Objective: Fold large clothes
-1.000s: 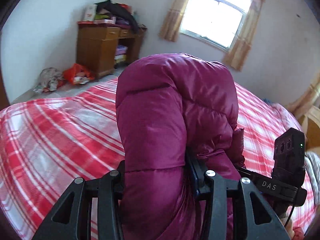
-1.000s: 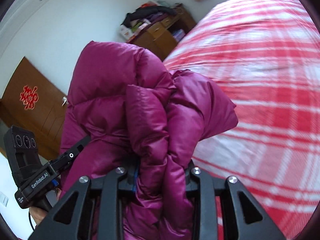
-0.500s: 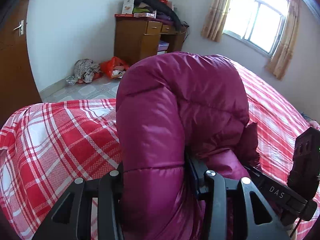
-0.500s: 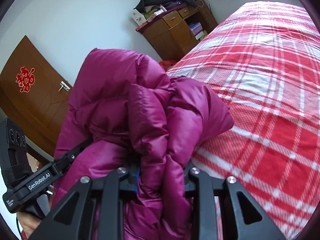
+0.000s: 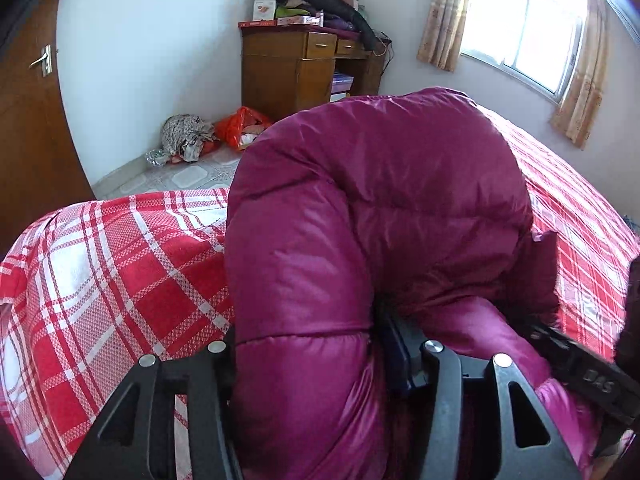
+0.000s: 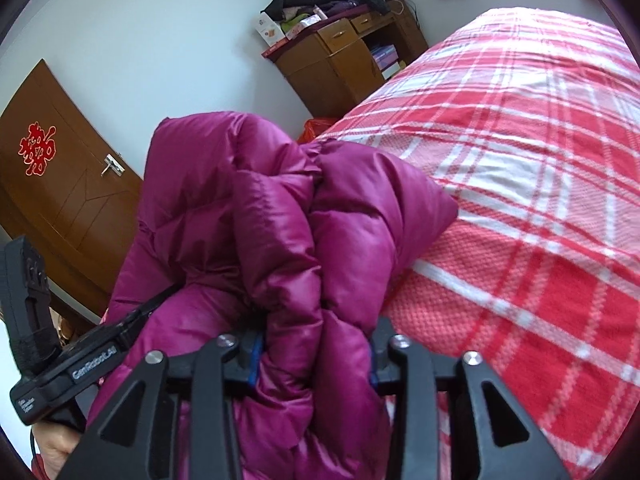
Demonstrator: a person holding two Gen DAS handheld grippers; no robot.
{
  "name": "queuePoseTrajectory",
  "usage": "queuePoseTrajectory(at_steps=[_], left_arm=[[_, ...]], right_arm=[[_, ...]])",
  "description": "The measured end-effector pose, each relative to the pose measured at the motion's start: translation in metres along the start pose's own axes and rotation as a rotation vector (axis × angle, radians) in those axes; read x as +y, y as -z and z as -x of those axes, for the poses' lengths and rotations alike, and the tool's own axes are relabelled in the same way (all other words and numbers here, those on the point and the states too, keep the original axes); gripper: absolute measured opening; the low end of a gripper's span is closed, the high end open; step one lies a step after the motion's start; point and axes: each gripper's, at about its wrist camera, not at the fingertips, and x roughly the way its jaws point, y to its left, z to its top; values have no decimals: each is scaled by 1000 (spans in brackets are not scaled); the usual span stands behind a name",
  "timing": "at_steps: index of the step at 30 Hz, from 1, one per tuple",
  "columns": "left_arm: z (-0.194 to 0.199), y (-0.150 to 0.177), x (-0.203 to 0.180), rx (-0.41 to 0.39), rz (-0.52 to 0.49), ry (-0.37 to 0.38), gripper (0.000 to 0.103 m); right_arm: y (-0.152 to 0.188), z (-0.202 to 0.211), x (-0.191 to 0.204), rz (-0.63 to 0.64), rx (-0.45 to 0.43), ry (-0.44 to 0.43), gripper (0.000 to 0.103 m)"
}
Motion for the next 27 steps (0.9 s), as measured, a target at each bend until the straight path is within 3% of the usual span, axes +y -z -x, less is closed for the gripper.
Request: queuePoseTrajectory(at_steps=[3,6,8,9,12,16,19,23,27], left_arm=[[0,0,0,-7,-8,-4,54],[2,3,-5,-13,-24,-21,54],[2,4,-6,-18,-31,-28,54],[1,3,-7,-19,-34,-31,54],[2,5,-9,-23,-50,-45,54],[4,6,-16,-28,-84,-62,54],[2,7,-15,-25,-96,-56,54],[-1,6,-13,-19,-90,-31,54],[-4,3,-18,-12,-104,-33,56]], right_arm=[[5,37,-2,-25,-65,24,52],[3,69,9,21,-142,119,52],[-8,80,27,76,-164,125,32],[-13,80,39,115,-153,137,28],[-27,59,73,207,-102,200,26],[-46,9,77,130,-18,138,26],[-45,-23,67,106,51,149,27],[-34,-28,54,104,50,216,20],[-24,-38,40,105,36,219,19]])
